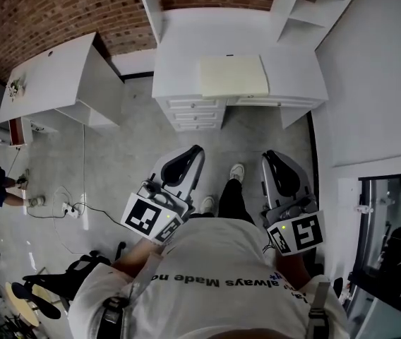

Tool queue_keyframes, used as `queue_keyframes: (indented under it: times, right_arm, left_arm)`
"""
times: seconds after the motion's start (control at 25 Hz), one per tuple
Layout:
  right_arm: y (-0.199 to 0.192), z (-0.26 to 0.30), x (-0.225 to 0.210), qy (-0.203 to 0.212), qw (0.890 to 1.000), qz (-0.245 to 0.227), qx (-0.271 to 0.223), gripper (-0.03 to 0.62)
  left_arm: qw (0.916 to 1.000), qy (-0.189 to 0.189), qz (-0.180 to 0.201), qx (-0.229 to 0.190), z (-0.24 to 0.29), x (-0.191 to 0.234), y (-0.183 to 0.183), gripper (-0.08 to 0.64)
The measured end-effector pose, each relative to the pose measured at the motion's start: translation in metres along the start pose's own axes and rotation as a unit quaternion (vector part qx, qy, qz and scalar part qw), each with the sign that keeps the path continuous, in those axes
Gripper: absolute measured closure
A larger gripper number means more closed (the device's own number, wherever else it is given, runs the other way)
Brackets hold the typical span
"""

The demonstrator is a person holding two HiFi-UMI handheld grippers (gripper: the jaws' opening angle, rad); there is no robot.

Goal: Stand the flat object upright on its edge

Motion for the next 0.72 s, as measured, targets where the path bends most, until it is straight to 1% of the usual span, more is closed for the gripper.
queue_keyframes:
  times: [0.12,0.28,0.52,0.72]
  right_arm:
    - [-0.002,0.016,-0.013,0.005,1.0,0.001,-0.002,0.555]
    - [-0.004,0.047,-0.038,0.016,1.0,0.002,-0.006,0.555]
    - [0.002,0.098,-0.092,0.031,0.999,-0.001,-0.009,0.555]
    - [0.008,0.141,-0.137,0.044,0.999,-0.002,-0.009,0.555]
  left_arm:
    - [1.0,0.002,0.001,0.001,0.017,0.01,-0.002,0.532]
    - [0.9999,0.015,-0.006,0.0,0.047,0.035,-0.007,0.532]
    - [0.9996,0.027,0.001,-0.003,0.11,0.063,0.001,0.532]
    - [0.9992,0.039,-0.001,-0.002,0.162,0.091,0.006,0.532]
Point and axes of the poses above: the fingertips, and each gripper's own axes: z forward along the fingers, x to its left, y out of its top, the point moved 4 cm from there along -z, backward along the fingers, and after that the axes turned 11 degrees about -y, right-handed, at the moved point
